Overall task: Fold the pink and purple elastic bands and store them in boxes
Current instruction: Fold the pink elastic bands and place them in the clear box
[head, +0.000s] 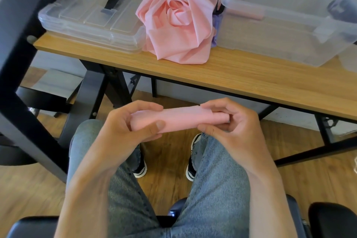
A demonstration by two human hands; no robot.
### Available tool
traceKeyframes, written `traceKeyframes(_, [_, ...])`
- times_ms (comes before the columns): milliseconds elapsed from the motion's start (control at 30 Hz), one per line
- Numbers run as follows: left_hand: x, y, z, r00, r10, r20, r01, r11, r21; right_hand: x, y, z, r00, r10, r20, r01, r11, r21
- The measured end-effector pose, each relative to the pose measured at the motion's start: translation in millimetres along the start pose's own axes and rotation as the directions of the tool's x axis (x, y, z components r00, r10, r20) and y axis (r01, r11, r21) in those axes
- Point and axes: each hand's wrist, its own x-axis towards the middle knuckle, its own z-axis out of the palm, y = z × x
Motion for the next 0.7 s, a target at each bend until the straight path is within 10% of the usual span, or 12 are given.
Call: traceKeyframes(700, [-0.9,2.3,-1.9,0.998,0.005,0.069,-0.017,0.983,0.185,0.2,-4.4,3.2,1.0,0.023,-0.019,-0.022,0.999,0.047])
